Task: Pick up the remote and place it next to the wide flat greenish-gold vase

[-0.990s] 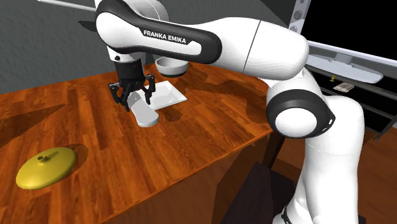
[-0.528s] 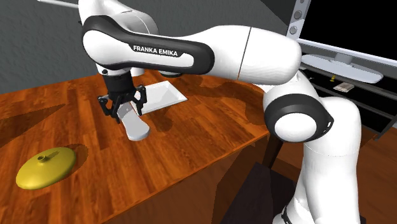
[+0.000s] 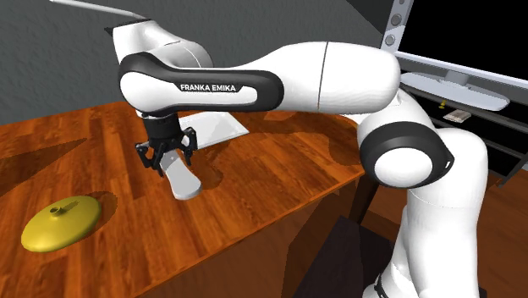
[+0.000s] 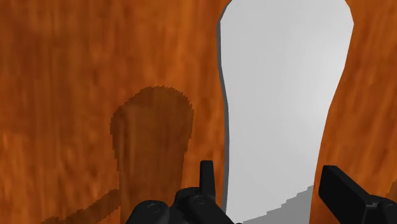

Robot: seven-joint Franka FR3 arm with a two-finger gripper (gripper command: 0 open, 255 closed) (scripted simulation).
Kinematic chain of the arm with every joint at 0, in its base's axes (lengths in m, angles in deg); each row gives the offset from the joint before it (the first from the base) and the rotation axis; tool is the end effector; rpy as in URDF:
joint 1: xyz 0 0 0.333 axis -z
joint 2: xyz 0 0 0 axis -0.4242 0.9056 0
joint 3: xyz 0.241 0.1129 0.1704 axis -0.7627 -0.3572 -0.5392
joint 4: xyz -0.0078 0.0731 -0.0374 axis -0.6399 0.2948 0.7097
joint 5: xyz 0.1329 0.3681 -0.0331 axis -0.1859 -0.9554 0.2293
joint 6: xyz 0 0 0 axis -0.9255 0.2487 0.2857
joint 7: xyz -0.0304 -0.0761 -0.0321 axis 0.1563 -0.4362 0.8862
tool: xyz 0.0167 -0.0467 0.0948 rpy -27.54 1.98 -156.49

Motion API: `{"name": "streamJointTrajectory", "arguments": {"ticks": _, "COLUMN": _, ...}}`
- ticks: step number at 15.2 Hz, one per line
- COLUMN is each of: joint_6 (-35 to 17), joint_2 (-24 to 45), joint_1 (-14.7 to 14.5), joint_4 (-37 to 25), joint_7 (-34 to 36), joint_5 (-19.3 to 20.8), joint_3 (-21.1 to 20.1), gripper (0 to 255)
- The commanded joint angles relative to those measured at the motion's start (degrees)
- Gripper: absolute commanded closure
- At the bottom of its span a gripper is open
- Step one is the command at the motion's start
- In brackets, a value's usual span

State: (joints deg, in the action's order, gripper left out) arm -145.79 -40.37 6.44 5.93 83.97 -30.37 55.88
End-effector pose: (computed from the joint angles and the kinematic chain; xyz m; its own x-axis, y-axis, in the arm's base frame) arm 0.6068 0.2217 0.5743 0.9603 -0.2789 -0.0091 -0.2790 -0.9601 -0.0167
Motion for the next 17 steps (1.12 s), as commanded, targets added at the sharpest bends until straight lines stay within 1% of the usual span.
{"name": "streamJointTrajectory", "arguments": {"ticks": 1, "joint_6": -1.9, "joint_2": -0.8, "joint_1": 0.0, "joint_4": 2.6, "joint_7": -0.1, "joint_5": 0.0, "joint_3": 0.0, "gripper": 255}}
{"name": "streamJointTrajectory", "arguments": {"ticks": 11, "joint_6": -10.0, "joint_2": -1.6, "joint_1": 0.1, "joint_4": 11.5, "joint_7": -0.2, "joint_5": -0.1, "joint_3": 0.0, "gripper": 255}}
{"name": "streamJointTrajectory", "arguments": {"ticks": 17, "joint_6": -10.3, "joint_2": -1.6, "joint_1": 0.1, "joint_4": 11.9, "joint_7": -0.2, "joint_5": -0.1, "joint_3": 0.0, "gripper": 255}}
